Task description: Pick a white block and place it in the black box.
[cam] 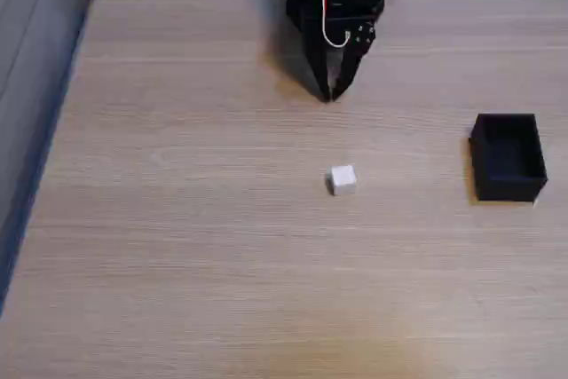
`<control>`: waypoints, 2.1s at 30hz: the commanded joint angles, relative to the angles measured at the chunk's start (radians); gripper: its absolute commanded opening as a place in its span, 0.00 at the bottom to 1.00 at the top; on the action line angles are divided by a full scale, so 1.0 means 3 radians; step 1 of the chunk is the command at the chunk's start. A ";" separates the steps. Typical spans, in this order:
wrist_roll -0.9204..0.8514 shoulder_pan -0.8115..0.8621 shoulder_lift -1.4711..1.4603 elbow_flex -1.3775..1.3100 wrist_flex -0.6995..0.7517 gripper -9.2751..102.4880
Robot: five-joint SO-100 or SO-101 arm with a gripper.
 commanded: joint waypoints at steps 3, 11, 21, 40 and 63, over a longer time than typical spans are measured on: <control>0.0000 -0.0118 0.0020 0.0051 0.0020 0.08; -0.0015 -0.0102 0.0020 0.0051 0.0020 0.08; 0.0010 -0.0097 0.0020 0.0051 0.0020 0.08; 0.0010 -0.0036 0.0020 0.0051 0.0020 0.08; -0.0010 0.0005 0.0020 0.0046 0.0020 0.08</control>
